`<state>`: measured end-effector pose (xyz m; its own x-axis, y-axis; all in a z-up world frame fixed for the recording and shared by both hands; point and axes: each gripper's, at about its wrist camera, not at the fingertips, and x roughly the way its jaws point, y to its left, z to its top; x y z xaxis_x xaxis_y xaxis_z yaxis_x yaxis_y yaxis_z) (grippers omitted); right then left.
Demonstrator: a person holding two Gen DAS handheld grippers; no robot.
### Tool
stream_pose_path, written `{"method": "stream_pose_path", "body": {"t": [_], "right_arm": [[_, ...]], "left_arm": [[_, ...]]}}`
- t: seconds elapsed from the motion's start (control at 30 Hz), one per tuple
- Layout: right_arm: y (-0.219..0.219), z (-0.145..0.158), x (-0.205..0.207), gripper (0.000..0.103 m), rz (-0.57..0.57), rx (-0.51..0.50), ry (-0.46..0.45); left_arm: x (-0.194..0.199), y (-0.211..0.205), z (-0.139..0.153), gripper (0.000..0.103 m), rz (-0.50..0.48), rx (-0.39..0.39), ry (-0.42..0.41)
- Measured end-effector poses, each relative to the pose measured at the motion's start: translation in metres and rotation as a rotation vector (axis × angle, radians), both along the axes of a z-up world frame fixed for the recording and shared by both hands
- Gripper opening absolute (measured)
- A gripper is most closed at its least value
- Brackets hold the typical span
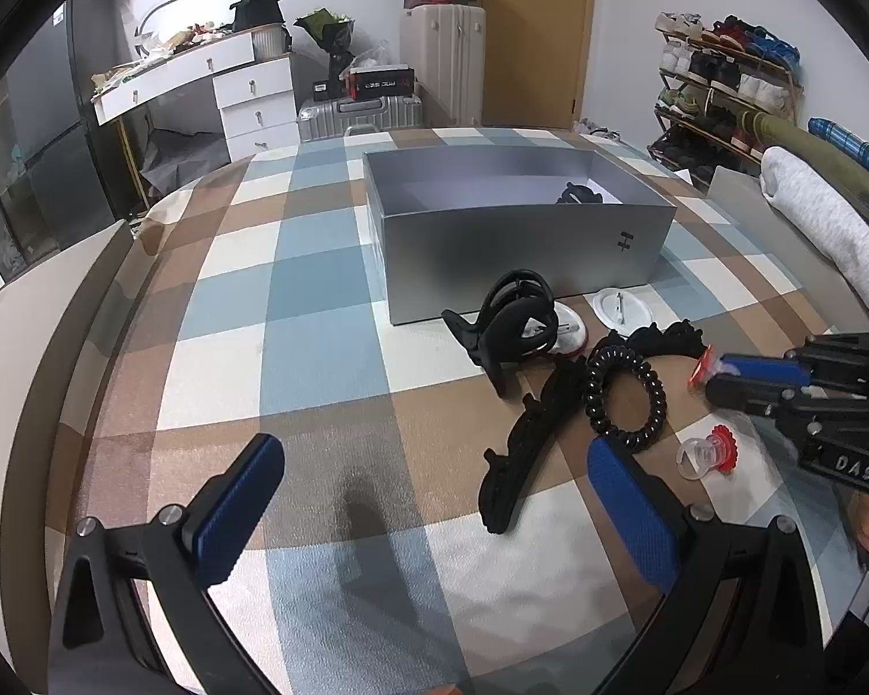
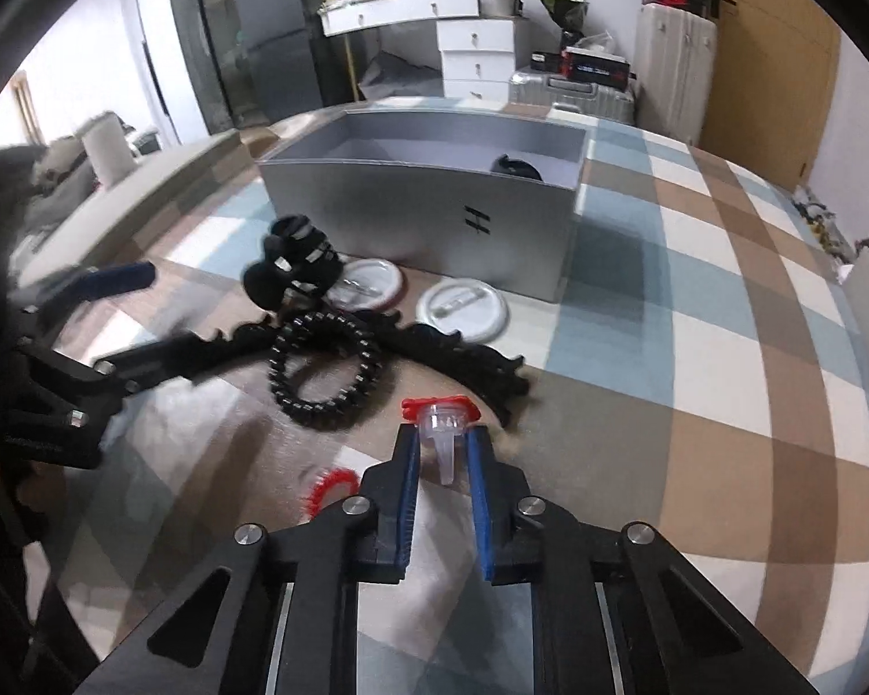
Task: Organize jewelry
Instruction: 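Lower the right tool onto the red-capped clear bottle and close it, then close the left tool on a black hair clip while the right tool holds the bottle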
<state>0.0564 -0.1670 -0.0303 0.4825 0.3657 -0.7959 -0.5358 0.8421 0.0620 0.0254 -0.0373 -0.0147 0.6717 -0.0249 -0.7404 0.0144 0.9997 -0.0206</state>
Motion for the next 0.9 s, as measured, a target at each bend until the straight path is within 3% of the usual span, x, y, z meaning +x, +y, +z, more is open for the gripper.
{"method": "stream_pose_path", "body": {"t": [0.23,0.43,0.63,0.7,0.77,0.9], "right_arm": [[-0.007,0.017,-0.004,0.016,-0.002,0.111,-0.046],[-0.008,0.021,-0.004,0.016,-0.004,0.130,-0.059],[-0.009,0.021,-0.004,0.016,0.001,0.135,-0.053],[-0.010,0.021,-0.003,0.016,-0.001,0.138,-0.051],[-0.010,0.020,-0.003,0.016,-0.002,0.138,-0.049],[-0.009,0.020,-0.003,0.016,0.004,0.133,-0.045]], "left_arm": [[0.004,0.001,-0.009,0.102,-0.001,-0.001,0.065],[0.005,0.000,-0.013,0.100,-0.018,-0.010,0.105],[0.002,-0.005,-0.012,0.074,-0.046,0.013,0.104],[0.001,-0.006,-0.011,0.060,-0.069,0.017,0.095],[0.000,-0.007,-0.011,0.059,-0.084,0.020,0.093],[-0.002,-0.012,-0.009,0.036,-0.125,0.021,0.079]]}}
